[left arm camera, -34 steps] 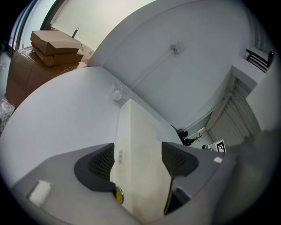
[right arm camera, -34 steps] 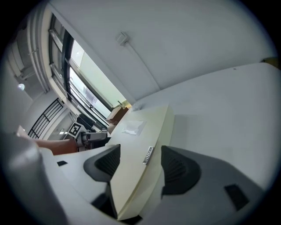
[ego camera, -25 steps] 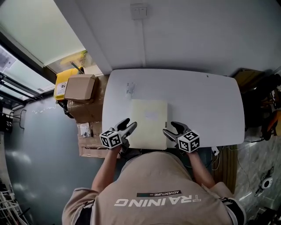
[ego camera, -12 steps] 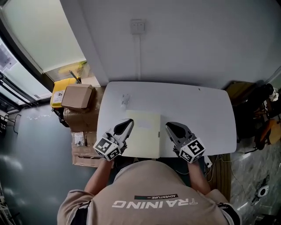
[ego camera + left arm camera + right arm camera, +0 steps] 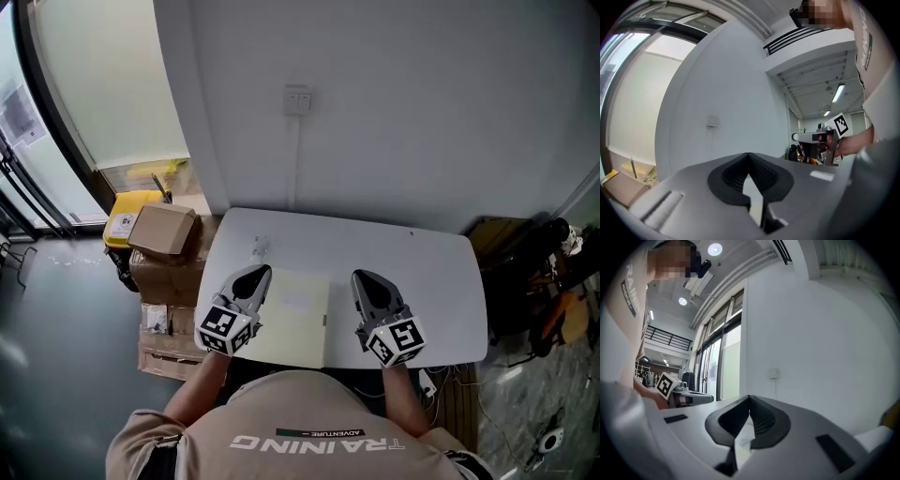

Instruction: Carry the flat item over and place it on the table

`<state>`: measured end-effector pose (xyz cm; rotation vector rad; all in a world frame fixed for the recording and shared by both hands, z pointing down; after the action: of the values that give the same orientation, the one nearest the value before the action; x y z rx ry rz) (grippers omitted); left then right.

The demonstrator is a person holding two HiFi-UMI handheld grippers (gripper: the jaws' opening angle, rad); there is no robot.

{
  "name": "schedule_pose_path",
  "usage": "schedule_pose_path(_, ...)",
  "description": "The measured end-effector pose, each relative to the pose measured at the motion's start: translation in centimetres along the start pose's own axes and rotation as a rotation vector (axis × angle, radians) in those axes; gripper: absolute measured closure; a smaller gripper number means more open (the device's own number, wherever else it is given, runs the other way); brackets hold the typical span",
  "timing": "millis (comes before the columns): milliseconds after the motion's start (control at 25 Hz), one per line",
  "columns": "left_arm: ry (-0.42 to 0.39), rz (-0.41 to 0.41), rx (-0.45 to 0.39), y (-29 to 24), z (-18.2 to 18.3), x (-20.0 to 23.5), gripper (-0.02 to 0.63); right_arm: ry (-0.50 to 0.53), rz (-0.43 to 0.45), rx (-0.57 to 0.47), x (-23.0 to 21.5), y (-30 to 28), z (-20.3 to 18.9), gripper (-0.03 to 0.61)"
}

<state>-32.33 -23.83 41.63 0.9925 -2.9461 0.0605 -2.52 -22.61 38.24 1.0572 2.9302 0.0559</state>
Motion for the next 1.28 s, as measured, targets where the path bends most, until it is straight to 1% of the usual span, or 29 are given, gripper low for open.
schedule_pose_path(160, -0.02, 0.008, 0.011, -0.2, 0.8, 0.0, 0.607, 0.033, 0.004, -0.021, 0.7, 0.0, 1.1, 0.571)
schedule_pose_path(280, -0.039, 0.001, 0.017, -0.4, 1.1, -0.3, 0.607, 0.076, 0.009, -0.012, 1.6, -0.3, 1.7, 0.571)
schedule_pose_path(400, -0.049, 0.0, 0.019, -0.4, 1.4, -0.5, 0.607, 0.104, -0.01, -0.001, 2.4, -0.6, 2.6, 0.571)
schedule_pose_path(640, -0.038, 0.029, -0.005, -0.7, 2.4, -0.1, 0.607, 0.056, -0.072, 0.018, 2.6, -0.5, 2.8, 0.571)
schedule_pose_path(840, -0.062, 0.028, 0.005, -1.1, 2.5, -0.2, 0.607, 0.06, -0.088, 0.031, 2.5, -0.4, 2.2, 0.571)
schedule_pose_path(960, -0.082, 0.023, 0.006, -1.5, 2.6, -0.7, 0.607, 0.093, -0.102, 0.061, 2.2, -0.6, 1.3, 0.571)
schedule_pose_path(1040, -0.09, 0.022, 0.0, -1.6, 2.4, -0.8, 0.607, 0.079, -0.104, 0.071, 2.2, -0.6, 0.7, 0.571)
schedule_pose_path(1280, -0.079, 0.023, 0.011, -1.6, 2.2, -1.2, 0.607, 0.057, -0.105, 0.074, 1.9, -0.9, 0.5, 0.571)
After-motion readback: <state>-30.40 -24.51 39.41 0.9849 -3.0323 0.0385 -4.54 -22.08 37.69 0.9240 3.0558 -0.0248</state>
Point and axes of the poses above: the fingertips, and each gripper's own axes: y backward along the fingers, x to its left, z out of its top, the point moved 10 cm from there along y, backward along the fingers, and after that the axes turned 1 degree about -x, right-handed, at the moved point
